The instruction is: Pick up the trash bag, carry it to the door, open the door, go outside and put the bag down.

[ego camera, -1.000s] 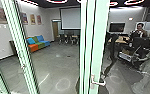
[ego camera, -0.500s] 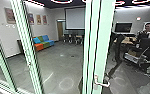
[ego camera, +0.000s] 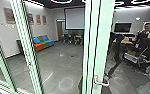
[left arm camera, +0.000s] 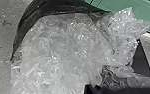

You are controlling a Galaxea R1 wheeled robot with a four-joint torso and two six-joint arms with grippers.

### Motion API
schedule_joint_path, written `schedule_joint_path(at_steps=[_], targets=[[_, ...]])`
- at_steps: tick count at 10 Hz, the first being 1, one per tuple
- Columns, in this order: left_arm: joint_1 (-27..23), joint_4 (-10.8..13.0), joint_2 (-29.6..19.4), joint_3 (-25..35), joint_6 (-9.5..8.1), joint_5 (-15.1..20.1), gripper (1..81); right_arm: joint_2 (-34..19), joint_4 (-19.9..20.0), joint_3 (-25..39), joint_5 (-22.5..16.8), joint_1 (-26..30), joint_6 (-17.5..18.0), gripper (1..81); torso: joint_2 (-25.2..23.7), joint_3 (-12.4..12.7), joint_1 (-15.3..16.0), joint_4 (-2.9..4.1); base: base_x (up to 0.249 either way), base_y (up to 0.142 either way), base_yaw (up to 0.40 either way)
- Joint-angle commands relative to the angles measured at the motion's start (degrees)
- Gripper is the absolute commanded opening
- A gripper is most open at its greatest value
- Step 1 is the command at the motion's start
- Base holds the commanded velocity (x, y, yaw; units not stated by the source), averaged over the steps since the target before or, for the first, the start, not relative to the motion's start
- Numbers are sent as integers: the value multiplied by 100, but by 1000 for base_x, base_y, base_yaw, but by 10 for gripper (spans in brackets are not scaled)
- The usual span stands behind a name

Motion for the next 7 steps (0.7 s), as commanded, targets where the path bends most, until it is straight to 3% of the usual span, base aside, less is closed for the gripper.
schedule_joint_path(at_steps=[1, 5, 7], targets=[[-325, 52, 28, -2, 7, 277, 10, 23, -54, 43, -309, 276, -32, 811, 0, 0, 0, 0, 0, 0, 0], [-343, 8, 11, -2, 6, 287, 10, -21, -28, 192, -300, 267, -41, 811, 0, 0, -2, 0, 0, 0, 0], [-343, 18, -6, 7, 6, 313, 10, -344, -11, 778, -159, 232, -32, 811, 0, 0, -2, 0, 0, 0, 0]])
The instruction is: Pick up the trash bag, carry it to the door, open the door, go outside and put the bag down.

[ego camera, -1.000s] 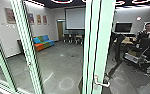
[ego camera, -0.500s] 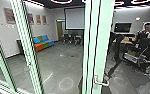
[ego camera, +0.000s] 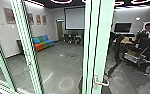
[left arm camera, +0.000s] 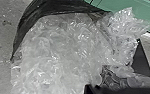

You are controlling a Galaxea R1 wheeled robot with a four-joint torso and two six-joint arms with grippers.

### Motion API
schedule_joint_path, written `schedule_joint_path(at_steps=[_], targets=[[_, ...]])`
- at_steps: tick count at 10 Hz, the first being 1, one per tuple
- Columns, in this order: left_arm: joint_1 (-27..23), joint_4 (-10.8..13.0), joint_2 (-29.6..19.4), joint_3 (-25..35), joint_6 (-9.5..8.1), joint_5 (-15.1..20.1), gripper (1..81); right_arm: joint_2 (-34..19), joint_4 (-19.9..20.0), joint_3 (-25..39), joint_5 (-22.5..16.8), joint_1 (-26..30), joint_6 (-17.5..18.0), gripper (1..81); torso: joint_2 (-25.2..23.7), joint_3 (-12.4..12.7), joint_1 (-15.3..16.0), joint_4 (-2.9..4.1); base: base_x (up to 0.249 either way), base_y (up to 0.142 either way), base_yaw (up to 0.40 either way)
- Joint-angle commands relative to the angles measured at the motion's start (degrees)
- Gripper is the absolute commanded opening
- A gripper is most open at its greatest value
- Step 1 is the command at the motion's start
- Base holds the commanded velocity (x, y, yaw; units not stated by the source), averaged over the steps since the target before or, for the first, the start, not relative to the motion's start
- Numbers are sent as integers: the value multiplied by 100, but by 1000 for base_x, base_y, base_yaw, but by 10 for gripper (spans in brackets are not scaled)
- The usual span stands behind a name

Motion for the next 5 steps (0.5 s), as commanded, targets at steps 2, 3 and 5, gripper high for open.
schedule_joint_path(at_steps=[2, 3, 5], targets=[[-332, -33, -38, 24, -20, 322, 10, -907, 6, 1549, -66, 215, -23, 811, 0, 0, 0, 0, 0, 0, 0], [-340, -33, -64, 33, -46, 445, 10, -1238, 6, 2082, 21, 215, -14, 811, 0, 0, 0, 0, 0, 0, 0], [-340, -33, -82, 42, -55, 471, 10, -1804, 23, 3018, 189, 215, -6, 811, 0, 0, 0, 0, 0, 0, 0]])
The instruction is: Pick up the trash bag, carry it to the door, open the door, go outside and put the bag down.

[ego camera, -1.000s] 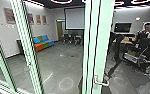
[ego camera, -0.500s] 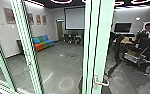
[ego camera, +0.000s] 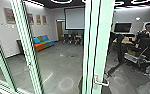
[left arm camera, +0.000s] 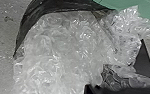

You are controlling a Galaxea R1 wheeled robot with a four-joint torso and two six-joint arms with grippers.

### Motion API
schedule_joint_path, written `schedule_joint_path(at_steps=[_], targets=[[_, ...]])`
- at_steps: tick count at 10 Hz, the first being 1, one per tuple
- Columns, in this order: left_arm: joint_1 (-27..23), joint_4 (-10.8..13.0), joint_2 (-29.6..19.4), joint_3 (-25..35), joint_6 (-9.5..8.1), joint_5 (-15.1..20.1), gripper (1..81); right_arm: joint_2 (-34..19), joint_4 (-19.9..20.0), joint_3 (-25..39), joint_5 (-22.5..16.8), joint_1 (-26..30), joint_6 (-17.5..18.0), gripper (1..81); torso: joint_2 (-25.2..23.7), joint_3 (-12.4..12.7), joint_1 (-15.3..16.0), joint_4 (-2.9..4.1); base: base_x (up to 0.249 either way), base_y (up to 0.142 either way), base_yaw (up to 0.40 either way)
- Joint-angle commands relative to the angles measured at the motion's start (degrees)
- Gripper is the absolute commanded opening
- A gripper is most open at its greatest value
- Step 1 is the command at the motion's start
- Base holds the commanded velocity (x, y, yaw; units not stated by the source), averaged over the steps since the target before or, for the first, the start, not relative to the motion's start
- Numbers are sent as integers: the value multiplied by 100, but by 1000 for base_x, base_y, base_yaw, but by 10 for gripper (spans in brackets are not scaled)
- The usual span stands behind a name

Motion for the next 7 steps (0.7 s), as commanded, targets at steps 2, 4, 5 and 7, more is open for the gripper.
schedule_joint_path(at_steps=[2, 4, 5, 7], targets=[[-334, -36, -19, 21, 11, 303, 10, -1402, 34, 2058, 246, 168, 29, 811, 0, 0, 0, 0, 0, 0, 0], [-342, -27, -19, 21, 11, 303, 10, -1989, 17, 2960, 473, 168, 47, 811, 0, 0, 0, 0, 0, 0, 0], [-334, -27, -19, 21, 11, 303, 10, -2340, 16, 3382, 570, 203, 55, 811, 0, 0, 0, 0, 0, 0, 0], [-343, -27, -10, 21, 11, 303, 10, -3077, 42, 4110, 676, 378, 65, 811, 0, 0, 0, 0, 0, 0, 0]])
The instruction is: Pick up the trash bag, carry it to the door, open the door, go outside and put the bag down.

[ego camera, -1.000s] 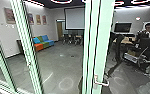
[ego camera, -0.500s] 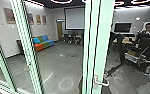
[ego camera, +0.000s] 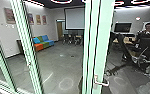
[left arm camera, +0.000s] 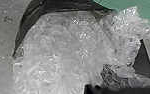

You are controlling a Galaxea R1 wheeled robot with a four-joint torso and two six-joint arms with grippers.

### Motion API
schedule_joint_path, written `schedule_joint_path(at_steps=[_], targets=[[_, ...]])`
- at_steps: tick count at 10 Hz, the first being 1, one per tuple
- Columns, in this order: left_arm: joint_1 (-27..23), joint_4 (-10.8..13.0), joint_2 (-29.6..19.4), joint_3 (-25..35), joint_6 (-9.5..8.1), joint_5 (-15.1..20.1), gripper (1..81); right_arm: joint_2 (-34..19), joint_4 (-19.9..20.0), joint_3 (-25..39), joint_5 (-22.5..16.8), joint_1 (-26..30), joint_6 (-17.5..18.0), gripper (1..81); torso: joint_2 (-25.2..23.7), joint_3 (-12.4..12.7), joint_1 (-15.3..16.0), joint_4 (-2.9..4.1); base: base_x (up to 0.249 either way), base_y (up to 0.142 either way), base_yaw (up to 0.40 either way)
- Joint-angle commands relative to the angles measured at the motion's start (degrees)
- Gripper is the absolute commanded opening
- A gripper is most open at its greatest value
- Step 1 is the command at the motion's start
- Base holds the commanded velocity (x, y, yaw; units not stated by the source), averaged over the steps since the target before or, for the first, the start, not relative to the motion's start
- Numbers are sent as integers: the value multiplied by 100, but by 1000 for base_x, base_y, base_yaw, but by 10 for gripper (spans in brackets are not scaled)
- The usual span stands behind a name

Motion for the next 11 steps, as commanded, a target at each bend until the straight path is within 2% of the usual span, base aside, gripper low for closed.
schedule_joint_path(at_steps=[1, 2, 4, 8, 9, 11], targets=[[-340, -27, -10, 10, 11, 301, 10, -1445, 76, 1545, 108, 488, 41, 811, 0, 0, 0, 0, 0, 0, 0], [-340, -27, -10, 10, 11, 301, 10, -1913, 120, 2144, 108, 646, 41, 811, 0, 0, 0, 0, 0, 0, 0], [-340, -27, -10, 10, 11, 301, 10, -2557, 153, 2947, 117, 901, 41, 811, 0, 0, 0, 0, 0, 0, 0], [-358, -27, 34, 10, 19, 301, 10, -3385, 593, 3872, 30, 1657, 33, 811, 0, 0, 2, 0, 0, 0, 0], [-358, -27, 34, 10, 19, 301, 10, -3546, 682, 4076, -50, 1981, 33, 811, 0, 0, 0, 0, 0, 0, 0], [-367, -36, 43, 10, 19, 301, 10, -3827, 937, 4393, -507, 2667, 41, 811, 0, 0, 2, 0, 0, 0, 0]])
